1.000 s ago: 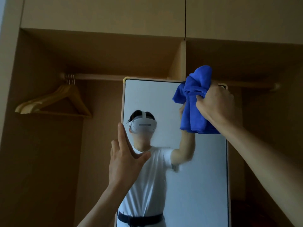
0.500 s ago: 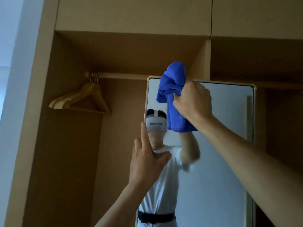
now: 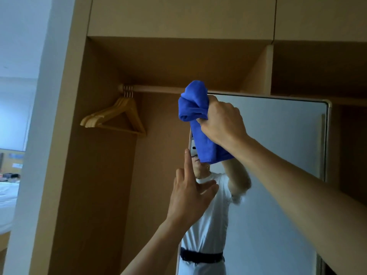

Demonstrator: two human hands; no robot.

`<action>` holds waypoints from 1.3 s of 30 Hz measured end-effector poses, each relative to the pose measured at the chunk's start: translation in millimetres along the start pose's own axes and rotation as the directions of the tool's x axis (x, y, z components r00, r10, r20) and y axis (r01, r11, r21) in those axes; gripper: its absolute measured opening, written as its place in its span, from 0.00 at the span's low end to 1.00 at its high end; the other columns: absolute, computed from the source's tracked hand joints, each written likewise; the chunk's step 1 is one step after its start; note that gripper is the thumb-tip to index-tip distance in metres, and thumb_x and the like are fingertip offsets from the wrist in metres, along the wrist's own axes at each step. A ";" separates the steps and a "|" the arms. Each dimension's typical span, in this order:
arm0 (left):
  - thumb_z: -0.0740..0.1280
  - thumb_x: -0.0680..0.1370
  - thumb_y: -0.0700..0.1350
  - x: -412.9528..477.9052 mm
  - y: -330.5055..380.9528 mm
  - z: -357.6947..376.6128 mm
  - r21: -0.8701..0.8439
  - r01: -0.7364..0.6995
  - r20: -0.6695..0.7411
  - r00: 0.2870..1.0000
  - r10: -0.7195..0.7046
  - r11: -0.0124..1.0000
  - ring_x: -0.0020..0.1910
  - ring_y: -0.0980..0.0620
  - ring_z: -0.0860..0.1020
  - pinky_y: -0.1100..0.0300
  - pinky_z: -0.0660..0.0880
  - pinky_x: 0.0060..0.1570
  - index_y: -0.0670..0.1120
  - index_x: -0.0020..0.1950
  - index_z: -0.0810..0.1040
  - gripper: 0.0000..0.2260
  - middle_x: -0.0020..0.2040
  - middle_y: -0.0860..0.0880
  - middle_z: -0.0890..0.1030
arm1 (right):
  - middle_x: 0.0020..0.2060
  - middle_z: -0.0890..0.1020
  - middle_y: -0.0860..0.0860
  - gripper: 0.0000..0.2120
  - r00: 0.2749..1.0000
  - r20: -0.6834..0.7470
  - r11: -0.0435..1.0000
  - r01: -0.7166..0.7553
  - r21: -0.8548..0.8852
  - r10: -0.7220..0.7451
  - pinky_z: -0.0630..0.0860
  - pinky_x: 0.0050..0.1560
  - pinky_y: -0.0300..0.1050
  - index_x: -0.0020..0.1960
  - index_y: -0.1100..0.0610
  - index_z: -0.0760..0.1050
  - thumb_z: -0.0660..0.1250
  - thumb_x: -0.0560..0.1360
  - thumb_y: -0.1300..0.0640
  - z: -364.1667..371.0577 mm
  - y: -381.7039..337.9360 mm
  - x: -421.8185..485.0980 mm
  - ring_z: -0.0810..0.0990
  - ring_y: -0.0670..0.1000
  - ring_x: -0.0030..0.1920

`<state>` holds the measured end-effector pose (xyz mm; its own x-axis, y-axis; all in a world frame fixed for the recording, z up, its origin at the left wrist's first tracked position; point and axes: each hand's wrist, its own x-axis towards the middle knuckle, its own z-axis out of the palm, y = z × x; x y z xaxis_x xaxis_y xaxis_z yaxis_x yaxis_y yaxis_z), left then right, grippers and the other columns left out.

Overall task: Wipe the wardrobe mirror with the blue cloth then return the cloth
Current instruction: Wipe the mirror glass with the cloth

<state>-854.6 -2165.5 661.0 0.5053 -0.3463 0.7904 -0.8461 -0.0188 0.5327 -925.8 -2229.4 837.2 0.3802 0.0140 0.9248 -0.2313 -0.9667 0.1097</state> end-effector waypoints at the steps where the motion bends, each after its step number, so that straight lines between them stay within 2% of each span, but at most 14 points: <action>1: 0.71 0.76 0.60 0.1 -1.0 -0.7 -0.001 0.001 0.009 1.000 -0.001 1.000 0.54 0.55 0.72 0.53 0.77 0.57 0.70 0.73 0.27 0.50 0.56 0.54 0.68 | 0.47 0.82 0.56 0.17 0.999 0.037 1.000 0.014 -0.015 -0.013 0.74 0.43 0.49 0.64 0.57 0.72 0.67 0.77 0.52 -4.9 2.2 1.6 0.82 0.61 0.48; 4: 0.71 0.76 0.60 0.0 -4.8 -1.4 -0.022 0.006 0.014 1.000 -0.006 1.000 0.56 0.55 0.72 0.56 0.76 0.58 0.69 0.76 0.30 0.50 0.56 0.54 0.68 | 0.46 0.81 0.53 0.17 0.983 0.142 0.985 0.133 -0.109 -0.117 0.69 0.42 0.49 0.64 0.49 0.71 0.64 0.75 0.56 -23.5 7.8 7.7 0.80 0.61 0.47; 7: 0.71 0.76 0.60 0.2 -8.5 -1.5 -0.054 0.008 0.015 1.000 -0.007 0.999 0.56 0.59 0.71 0.65 0.73 0.52 0.71 0.76 0.31 0.49 0.57 0.55 0.68 | 0.46 0.79 0.51 0.15 0.953 0.178 0.951 0.273 -0.146 -0.246 0.73 0.42 0.51 0.61 0.47 0.74 0.63 0.76 0.57 -34.5 10.1 9.3 0.79 0.58 0.48; 11: 0.72 0.77 0.57 -1.6 -10.9 -1.8 -0.061 0.017 0.008 1.000 -0.016 0.998 0.57 0.77 0.66 0.74 0.68 0.45 0.67 0.79 0.35 0.48 0.61 0.55 0.70 | 0.48 0.78 0.52 0.14 0.934 0.135 0.912 0.354 -0.207 -0.332 0.68 0.42 0.50 0.62 0.50 0.74 0.63 0.77 0.59 -27.4 11.7 -2.5 0.77 0.58 0.50; 14: 0.72 0.77 0.53 -4.2 -12.2 -1.4 -0.109 0.015 -0.012 1.000 -0.016 0.994 0.55 0.82 0.68 0.77 0.70 0.43 0.66 0.81 0.41 0.45 0.63 0.54 0.72 | 0.49 0.80 0.52 0.15 0.925 0.090 0.898 0.379 -0.226 -0.368 0.67 0.45 0.50 0.62 0.51 0.74 0.65 0.76 0.60 -18.9 13.9 -14.6 0.77 0.58 0.50; 16: 0.72 0.77 0.51 -6.4 -13.2 -1.1 -0.124 0.012 -0.023 1.000 -0.015 0.992 0.55 0.80 0.70 0.74 0.68 0.46 0.65 0.81 0.46 0.43 0.64 0.55 0.74 | 0.47 0.80 0.52 0.15 0.927 0.074 0.898 0.375 -0.229 -0.368 0.70 0.46 0.51 0.59 0.51 0.75 0.67 0.74 0.59 -12.6 13.8 -25.0 0.78 0.58 0.49; 18: 0.72 0.78 0.50 -9.0 -15.9 -0.2 -0.143 0.018 -0.025 0.999 -0.021 0.990 0.56 0.77 0.73 0.73 0.68 0.48 0.62 0.81 0.51 0.40 0.60 0.56 0.78 | 0.47 0.80 0.52 0.16 0.929 0.077 0.900 0.370 -0.228 -0.362 0.72 0.46 0.52 0.60 0.52 0.75 0.69 0.73 0.59 -4.6 12.9 -39.8 0.78 0.57 0.48; 21: 0.72 0.77 0.51 -9.7 -20.8 1.0 -0.162 0.041 -0.036 0.998 -0.047 0.986 0.59 0.67 0.75 0.66 0.71 0.49 0.61 0.74 0.63 0.29 0.55 0.69 0.78 | 0.47 0.80 0.52 0.22 0.929 0.088 0.902 0.370 -0.223 -0.360 0.72 0.46 0.52 0.64 0.52 0.75 0.69 0.71 0.58 8.7 13.6 -65.2 0.76 0.57 0.47; 24: 0.71 0.75 0.52 -9.9 -23.2 3.9 -0.209 0.092 -0.020 0.995 -0.098 0.974 0.56 0.61 0.78 0.62 0.74 0.50 0.61 0.64 0.69 0.20 0.54 0.60 0.79 | 0.47 0.80 0.51 0.20 0.933 0.089 0.904 0.359 -0.230 -0.348 0.69 0.45 0.50 0.63 0.52 0.75 0.68 0.71 0.59 17.2 14.0 -82.2 0.75 0.56 0.46; 26: 0.71 0.75 0.53 -10.2 -23.5 4.9 -0.210 0.109 -0.015 0.993 -0.114 0.972 0.53 0.62 0.79 0.62 0.75 0.50 0.61 0.61 0.69 0.18 0.56 0.56 0.78 | 0.49 0.80 0.50 0.20 0.932 0.108 0.903 0.362 -0.233 -0.346 0.70 0.47 0.50 0.63 0.51 0.74 0.67 0.72 0.60 19.3 13.8 -87.4 0.74 0.55 0.48; 29: 0.71 0.76 0.54 -12.1 -21.0 3.8 -0.206 0.112 0.001 0.993 -0.115 0.972 0.52 0.65 0.79 0.63 0.75 0.50 0.61 0.66 0.67 0.22 0.58 0.55 0.77 | 0.51 0.80 0.50 0.22 0.923 0.127 0.894 0.383 -0.233 -0.362 0.71 0.48 0.50 0.67 0.50 0.73 0.67 0.73 0.59 15.0 15.0 -85.4 0.75 0.55 0.49; 32: 0.72 0.77 0.53 -16.1 -17.0 1.5 -0.179 0.091 -0.007 0.996 -0.094 0.980 0.62 0.60 0.74 0.58 0.75 0.58 0.61 0.77 0.60 0.32 0.60 0.60 0.77 | 0.52 0.80 0.51 0.22 0.928 0.116 0.897 0.372 -0.240 -0.353 0.72 0.50 0.52 0.69 0.50 0.72 0.67 0.76 0.58 3.9 17.9 -71.5 0.77 0.56 0.50; 35: 0.72 0.77 0.50 -18.7 -16.9 1.3 -0.154 0.074 -0.017 0.997 -0.077 0.985 0.67 0.59 0.70 0.54 0.73 0.63 0.61 0.80 0.54 0.37 0.60 0.65 0.76 | 0.54 0.80 0.53 0.22 0.945 0.076 0.904 0.328 -0.276 -0.320 0.70 0.52 0.53 0.69 0.50 0.71 0.67 0.76 0.56 -10.5 26.6 -48.9 0.76 0.58 0.52; 39: 0.72 0.77 0.53 -20.9 -18.2 5.9 -0.113 0.051 -0.061 0.996 -0.059 0.992 0.64 0.64 0.65 0.68 0.67 0.52 0.63 0.81 0.49 0.41 0.62 0.63 0.70 | 0.55 0.80 0.54 0.20 0.962 0.021 0.919 0.265 -0.292 -0.271 0.72 0.56 0.57 0.69 0.51 0.71 0.67 0.78 0.56 -29.1 44.7 -21.3 0.77 0.59 0.55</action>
<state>-850.8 -2163.5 633.0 0.5635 -0.2864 0.7749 -0.7945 0.0691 0.6033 -970.3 -2265.5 833.0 0.4471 0.2700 0.8528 -0.3737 -0.8098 0.4523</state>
